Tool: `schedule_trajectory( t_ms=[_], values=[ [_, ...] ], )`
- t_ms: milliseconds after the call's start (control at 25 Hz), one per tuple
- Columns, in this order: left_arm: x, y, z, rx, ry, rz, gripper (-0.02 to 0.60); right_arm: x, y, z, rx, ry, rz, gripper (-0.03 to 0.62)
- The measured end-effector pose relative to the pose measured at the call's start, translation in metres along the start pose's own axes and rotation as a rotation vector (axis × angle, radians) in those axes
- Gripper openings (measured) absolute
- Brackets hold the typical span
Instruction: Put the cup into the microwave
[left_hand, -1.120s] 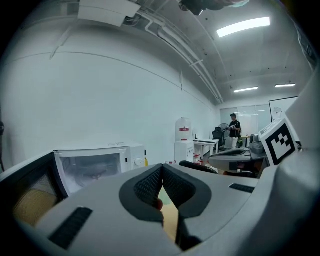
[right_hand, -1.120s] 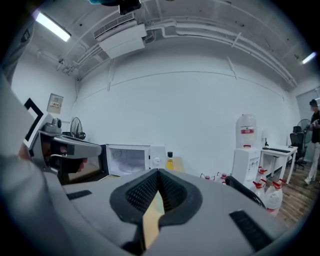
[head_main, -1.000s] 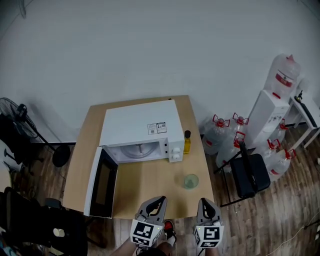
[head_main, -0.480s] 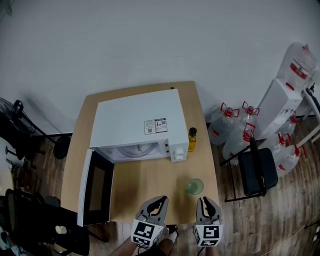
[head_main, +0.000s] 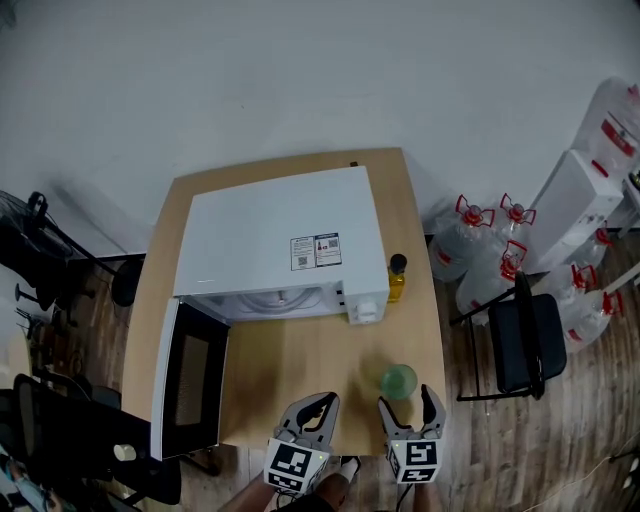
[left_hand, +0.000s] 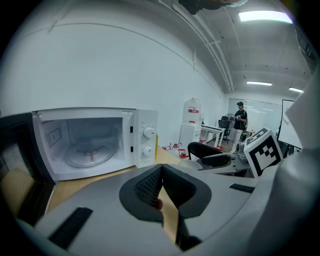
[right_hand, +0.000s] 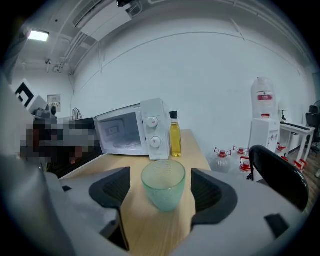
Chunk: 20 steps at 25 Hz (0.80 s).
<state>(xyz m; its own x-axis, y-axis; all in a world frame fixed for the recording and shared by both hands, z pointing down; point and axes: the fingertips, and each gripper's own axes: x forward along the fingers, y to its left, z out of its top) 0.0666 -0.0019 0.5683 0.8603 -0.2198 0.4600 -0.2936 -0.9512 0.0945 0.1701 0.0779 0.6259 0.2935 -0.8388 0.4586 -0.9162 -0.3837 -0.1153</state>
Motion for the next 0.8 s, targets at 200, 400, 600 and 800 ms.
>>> schedule_trajectory(
  t_ms=[200, 400, 600, 800],
  values=[
    [0.010, 0.007, -0.008, -0.014, 0.023, 0.011, 0.023, 0.015, -0.006, -0.011, -0.007, 0.030, -0.008, 0.362],
    [0.019, 0.015, -0.018, -0.019, 0.040, 0.021, 0.023, 0.028, -0.006, -0.017, -0.027, 0.042, 0.000, 0.360],
    [0.023, 0.020, -0.024, -0.030, 0.055, 0.027, 0.023, 0.036, -0.006, -0.019, -0.037, 0.046, 0.002, 0.360],
    [0.024, 0.023, -0.028, -0.040, 0.064, 0.030, 0.023, 0.038, -0.006, -0.021, -0.037, 0.043, -0.001, 0.360]
  ],
)
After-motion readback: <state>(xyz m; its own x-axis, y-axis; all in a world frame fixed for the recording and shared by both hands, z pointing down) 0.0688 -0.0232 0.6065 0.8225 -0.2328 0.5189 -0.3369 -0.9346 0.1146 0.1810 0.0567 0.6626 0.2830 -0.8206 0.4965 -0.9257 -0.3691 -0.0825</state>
